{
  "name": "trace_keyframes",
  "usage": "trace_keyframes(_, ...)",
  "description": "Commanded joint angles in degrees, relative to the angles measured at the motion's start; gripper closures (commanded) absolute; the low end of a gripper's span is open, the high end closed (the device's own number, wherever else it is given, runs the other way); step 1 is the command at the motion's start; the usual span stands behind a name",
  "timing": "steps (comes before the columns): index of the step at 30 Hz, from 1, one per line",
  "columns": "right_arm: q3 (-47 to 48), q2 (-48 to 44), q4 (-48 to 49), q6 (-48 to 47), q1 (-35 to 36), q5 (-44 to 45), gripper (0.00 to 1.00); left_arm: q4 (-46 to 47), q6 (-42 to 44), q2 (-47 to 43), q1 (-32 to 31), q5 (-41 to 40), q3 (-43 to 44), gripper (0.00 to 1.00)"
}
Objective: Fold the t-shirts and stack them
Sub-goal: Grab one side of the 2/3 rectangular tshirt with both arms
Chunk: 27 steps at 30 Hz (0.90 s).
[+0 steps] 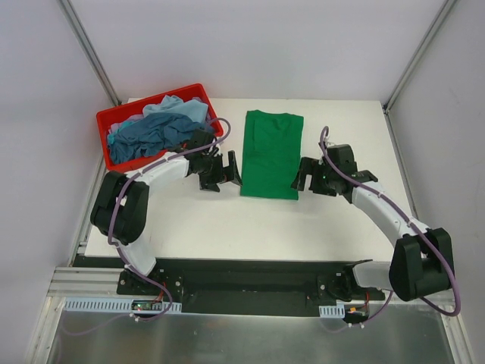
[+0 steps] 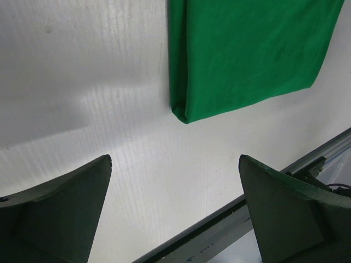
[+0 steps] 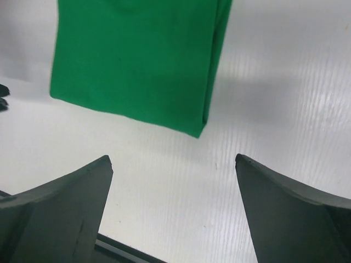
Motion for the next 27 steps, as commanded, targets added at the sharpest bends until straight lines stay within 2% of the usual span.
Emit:
trace_keyframes(1, -5.59, -3.17, 4.91, 5.57, 0.10, -1.10, 0.04, 2.46, -0.60, 1.84, 0.39, 3.47, 0.36, 0.01)
trace_keyframes(10, -11.05, -1.33, 10.00, 8.91, 0.19, -1.55, 0.04, 2.99, -1.92, 6.59, 0.30, 5.31, 1.23, 0.10)
trace_keyframes(15, -11.32, 3.41, 13.35, 10.76, 0.19, -2.34, 0.01, 3.52, -2.79, 9.31, -0.67, 6.11, 2.46, 0.16)
trace_keyframes(19, -10.44, 8.50, 14.93, 11.73, 0.19, -0.93, 0.10, 3.60, -3.15, 11.95, -1.98, 5.14, 4.65, 0.21)
trace_keyframes(22, -9.83, 10.71, 15.81, 12.34, 0.10, -2.07, 0.17, 3.60, -3.50, 13.36, -2.16, 4.61, 4.93, 0.29)
trace_keyframes(23, -9.91, 11.23, 16.43, 12.52, 0.10, -2.86, 0.23, 3.52, -3.59, 13.80, -2.16, 4.53, 4.84, 0.32)
trace_keyframes(27, -11.23, 12.90, 18.28, 13.75, 0.10, -3.22, 0.31, 3.60, -3.94, 15.29, -2.51, 4.35, 5.01, 0.43)
